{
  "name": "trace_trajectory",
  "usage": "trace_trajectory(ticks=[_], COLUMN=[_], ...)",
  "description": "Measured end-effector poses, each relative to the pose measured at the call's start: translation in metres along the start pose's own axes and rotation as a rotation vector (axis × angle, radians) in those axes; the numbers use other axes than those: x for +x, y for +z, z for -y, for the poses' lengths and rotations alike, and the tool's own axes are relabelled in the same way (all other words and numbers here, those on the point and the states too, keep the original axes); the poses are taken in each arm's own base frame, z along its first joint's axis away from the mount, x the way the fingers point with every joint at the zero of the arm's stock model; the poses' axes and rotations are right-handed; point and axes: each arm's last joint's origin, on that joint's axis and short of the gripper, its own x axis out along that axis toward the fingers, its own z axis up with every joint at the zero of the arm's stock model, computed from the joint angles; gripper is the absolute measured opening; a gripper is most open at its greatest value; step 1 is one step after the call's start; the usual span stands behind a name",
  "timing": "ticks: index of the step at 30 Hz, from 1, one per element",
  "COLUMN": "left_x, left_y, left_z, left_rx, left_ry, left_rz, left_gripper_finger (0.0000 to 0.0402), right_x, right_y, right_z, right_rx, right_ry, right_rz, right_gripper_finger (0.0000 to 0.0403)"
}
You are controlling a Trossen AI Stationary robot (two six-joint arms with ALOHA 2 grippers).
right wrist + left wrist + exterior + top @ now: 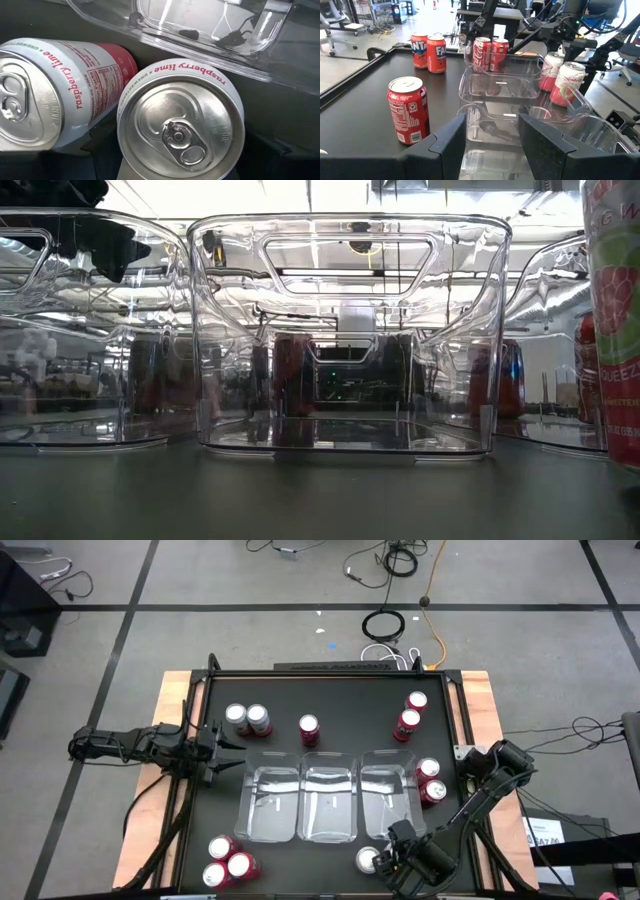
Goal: Sort soda cans
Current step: Put the pink-white soda can into the center transparent bin
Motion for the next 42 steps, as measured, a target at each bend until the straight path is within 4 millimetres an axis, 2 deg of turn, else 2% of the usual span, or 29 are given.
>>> trace_trajectory(ticks=[8,19,26,32,42], left_x=[0.0,0.0,0.0,0.0,0.0], left_y=[0.0,0.0,0.0,0.0,0.0], left_z=[0.0,0.0,0.0,0.0,0.0], left_rx=[0.0,0.0,0.0,0.0,0.0], left_ry=[0.0,0.0,0.0,0.0,0.0], left_rz=[0.0,0.0,-0.001,0.0,-0.002], left_gripper_finger=[0.019,0.019,0.019,0.019,0.019], right_x=[-0.011,-0.075,-0.114,-0.131,-0.128], right_y=[-0.005,-0.009,-0.001,0.018,0.069], right_z=[-0.002,0.004,0.008,0.004,-0.021], right_rx=[-0.007,-0.035,-0.046,-0.055,-0.168], right_ry=[0.037,-0.01,-0.016,0.091,0.093], right_rz=[-0.03,-0.001,0.012,0.094,0.14], right_gripper_finger=[0.0286,0.0286,0.0286,0.0286,0.0286])
